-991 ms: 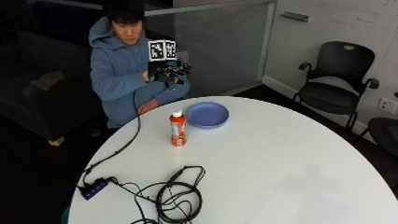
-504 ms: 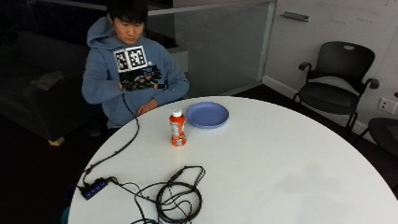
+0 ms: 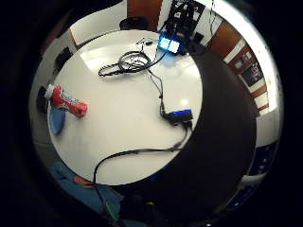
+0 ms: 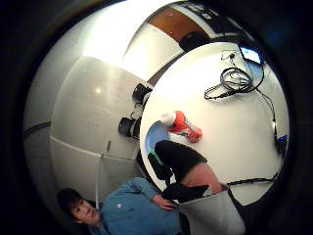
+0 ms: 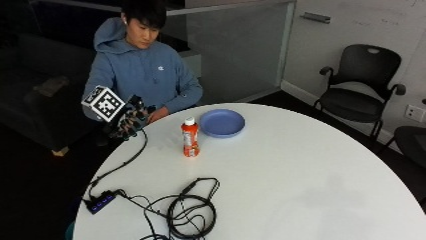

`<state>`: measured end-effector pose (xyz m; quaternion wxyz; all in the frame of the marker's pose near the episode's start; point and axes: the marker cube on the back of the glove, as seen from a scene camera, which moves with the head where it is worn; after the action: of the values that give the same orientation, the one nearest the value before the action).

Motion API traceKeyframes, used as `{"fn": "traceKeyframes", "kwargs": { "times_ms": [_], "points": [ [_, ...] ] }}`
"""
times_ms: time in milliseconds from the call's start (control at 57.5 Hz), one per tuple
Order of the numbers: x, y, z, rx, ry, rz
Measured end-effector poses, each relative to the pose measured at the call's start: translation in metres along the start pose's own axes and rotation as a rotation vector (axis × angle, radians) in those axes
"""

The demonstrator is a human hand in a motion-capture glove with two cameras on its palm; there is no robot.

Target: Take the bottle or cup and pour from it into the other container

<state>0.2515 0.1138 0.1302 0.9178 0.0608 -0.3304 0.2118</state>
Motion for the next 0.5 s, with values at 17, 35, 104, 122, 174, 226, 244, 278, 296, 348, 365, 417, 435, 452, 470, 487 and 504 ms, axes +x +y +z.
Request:
{"fn": "traceKeyframes", "kwargs": {
  "times_ms": [17,35,104,122,174,226,244,278,296,348,365,417,435,452,470,487,504],
  "points": [
    [0.004,-0.001,0.003,0.001,-0.015,0.003],
    [0.007,-0.002,0.006,0.001,-0.031,0.007],
    [0.018,-0.003,0.019,0.009,-0.104,0.023],
    [0.02,-0.004,0.023,0.011,-0.125,0.026],
    [0.024,-0.004,0.033,0.009,-0.191,0.039],
    [0.027,-0.003,0.044,0.003,-0.25,0.048],
    [0.028,-0.003,0.047,0.001,-0.267,0.049],
    [0.029,-0.003,0.054,-0.01,-0.294,0.045],
    [0.029,-0.003,0.057,-0.017,-0.304,0.042],
    [0.029,-0.003,0.067,-0.027,-0.326,0.039],
    [0.028,-0.003,0.07,-0.028,-0.331,0.04],
    [0.026,-0.003,0.079,-0.04,-0.343,0.039],
    [0.025,-0.003,0.082,-0.046,-0.346,0.038],
    [0.024,-0.004,0.085,-0.051,-0.351,0.035],
    [0.023,-0.005,0.088,-0.055,-0.356,0.031],
    [0.022,-0.006,0.09,-0.059,-0.361,0.025],
    [0.021,-0.007,0.093,-0.063,-0.368,0.018]
  ]
}}
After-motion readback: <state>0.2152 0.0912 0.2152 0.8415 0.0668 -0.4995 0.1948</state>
